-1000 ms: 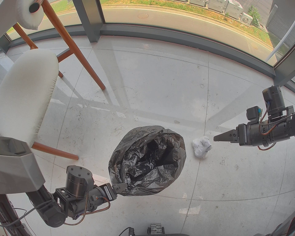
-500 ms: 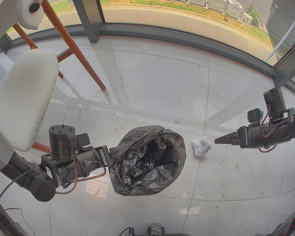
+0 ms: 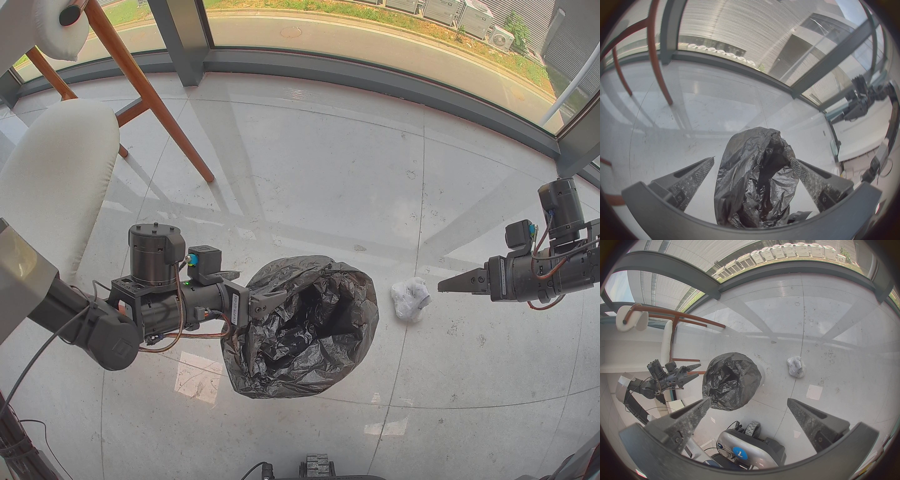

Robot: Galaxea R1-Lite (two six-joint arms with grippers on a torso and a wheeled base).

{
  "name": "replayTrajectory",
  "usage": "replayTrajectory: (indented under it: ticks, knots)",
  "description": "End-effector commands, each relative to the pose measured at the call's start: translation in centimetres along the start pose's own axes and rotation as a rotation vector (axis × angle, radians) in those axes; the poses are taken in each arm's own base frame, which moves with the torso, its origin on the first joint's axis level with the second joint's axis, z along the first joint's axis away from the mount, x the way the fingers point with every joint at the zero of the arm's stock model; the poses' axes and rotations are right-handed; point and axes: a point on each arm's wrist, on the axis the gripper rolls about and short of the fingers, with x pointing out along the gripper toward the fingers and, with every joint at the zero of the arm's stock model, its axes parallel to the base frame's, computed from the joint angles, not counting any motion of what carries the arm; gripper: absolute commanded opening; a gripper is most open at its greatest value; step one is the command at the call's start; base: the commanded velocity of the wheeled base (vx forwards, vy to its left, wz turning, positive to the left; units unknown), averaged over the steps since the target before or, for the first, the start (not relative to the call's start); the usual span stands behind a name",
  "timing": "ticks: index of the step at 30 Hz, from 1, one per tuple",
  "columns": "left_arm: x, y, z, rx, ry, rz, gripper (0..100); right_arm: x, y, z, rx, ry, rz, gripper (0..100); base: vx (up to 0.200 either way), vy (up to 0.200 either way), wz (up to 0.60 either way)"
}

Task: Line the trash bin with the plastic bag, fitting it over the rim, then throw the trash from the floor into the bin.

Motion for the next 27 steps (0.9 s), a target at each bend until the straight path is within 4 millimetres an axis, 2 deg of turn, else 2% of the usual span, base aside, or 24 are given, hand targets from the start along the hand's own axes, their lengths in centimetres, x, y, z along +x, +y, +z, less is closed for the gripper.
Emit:
replayTrajectory:
  ticks: [1, 11, 12, 20, 27]
  knots:
    - [2.3, 0.7, -1.0, 0.072, 0.029, -0.003, 100, 0.0, 0.0, 0.0, 0.001, 0.000, -0.001, 100, 0.000, 0.000, 0.00]
    - [3.7, 1.4, -2.2, 0.087, 0.065, 0.007, 100, -0.1, 0.0, 0.0, 0.001, -0.001, 0.000, 100, 0.000, 0.000, 0.00]
    - [3.7, 1.7, -2.1, 0.084, 0.063, 0.012, 0, -0.1, 0.0, 0.0, 0.001, -0.001, 0.000, 100, 0.000, 0.000, 0.00]
    - [3.3, 3.0, -1.6, 0.077, 0.045, 0.047, 0, -0.1, -0.1, 0.0, 0.002, -0.001, -0.002, 100, 0.000, 0.000, 0.00]
    - [1.8, 4.8, -0.5, 0.062, 0.008, 0.106, 0, -0.1, 0.0, 0.0, 0.001, -0.001, 0.001, 100, 0.000, 0.000, 0.00]
